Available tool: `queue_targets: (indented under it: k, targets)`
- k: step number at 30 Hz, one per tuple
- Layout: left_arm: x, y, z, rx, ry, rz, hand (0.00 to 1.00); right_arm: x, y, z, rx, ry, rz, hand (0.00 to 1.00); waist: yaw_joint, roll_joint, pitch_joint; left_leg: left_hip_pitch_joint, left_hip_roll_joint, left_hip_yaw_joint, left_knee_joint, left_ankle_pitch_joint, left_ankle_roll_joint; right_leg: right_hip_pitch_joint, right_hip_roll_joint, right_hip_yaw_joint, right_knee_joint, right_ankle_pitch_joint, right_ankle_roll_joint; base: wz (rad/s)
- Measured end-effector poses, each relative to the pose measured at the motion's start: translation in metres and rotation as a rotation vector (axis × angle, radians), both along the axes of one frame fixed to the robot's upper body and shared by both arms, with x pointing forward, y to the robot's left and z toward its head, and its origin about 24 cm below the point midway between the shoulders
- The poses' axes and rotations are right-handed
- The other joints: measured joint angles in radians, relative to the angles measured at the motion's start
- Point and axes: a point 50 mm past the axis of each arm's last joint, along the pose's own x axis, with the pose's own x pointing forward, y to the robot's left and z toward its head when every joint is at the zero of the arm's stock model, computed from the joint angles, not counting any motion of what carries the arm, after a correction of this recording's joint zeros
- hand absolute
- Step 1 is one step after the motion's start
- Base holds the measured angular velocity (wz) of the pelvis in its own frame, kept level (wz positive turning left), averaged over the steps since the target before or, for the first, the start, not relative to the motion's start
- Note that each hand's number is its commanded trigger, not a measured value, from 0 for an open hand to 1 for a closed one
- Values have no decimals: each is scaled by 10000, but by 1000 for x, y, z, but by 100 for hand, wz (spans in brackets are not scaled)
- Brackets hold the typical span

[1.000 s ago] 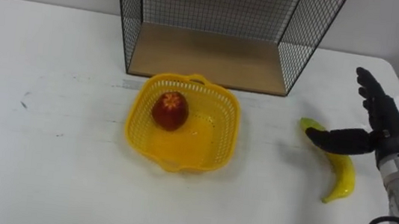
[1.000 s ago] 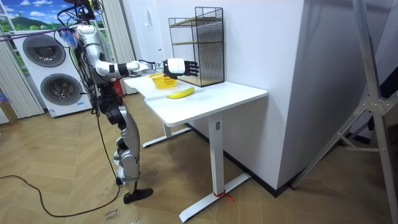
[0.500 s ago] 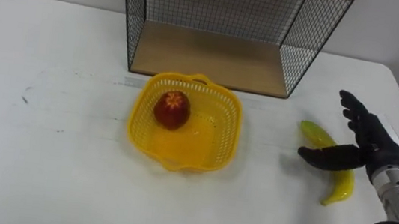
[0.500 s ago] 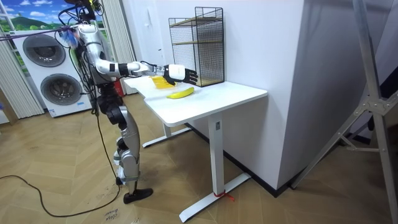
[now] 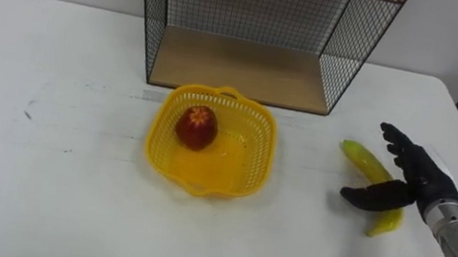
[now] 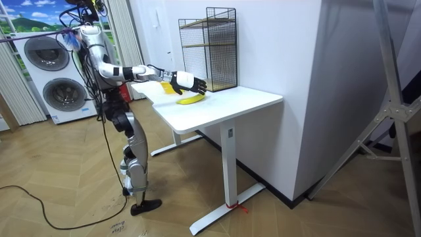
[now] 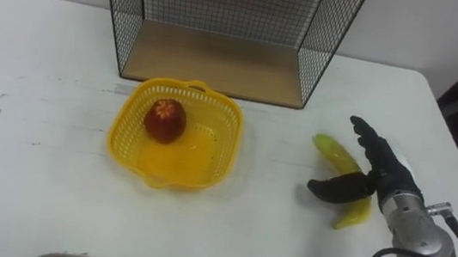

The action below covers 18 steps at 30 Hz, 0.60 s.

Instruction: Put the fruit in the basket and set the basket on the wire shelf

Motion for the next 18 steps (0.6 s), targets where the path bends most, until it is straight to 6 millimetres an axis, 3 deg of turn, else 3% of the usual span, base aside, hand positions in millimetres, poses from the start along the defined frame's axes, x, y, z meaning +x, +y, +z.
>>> queue_targets:
  k: [11,18]
  targets:
    - [0,5,3,187,-30,341,0,-4,-11,1,-651,597,-144,0,-10,113,-41,-10,-11,9,35,0,8,-36,-12,26,64,-3,-1,0]
    - [0,5,3,214,8,388,0,-7,-12,-3,-710,1017,-83,0,-19,-28,-34,48,-15,27,8,0,8,-17,-12,55,66,-3,0,0]
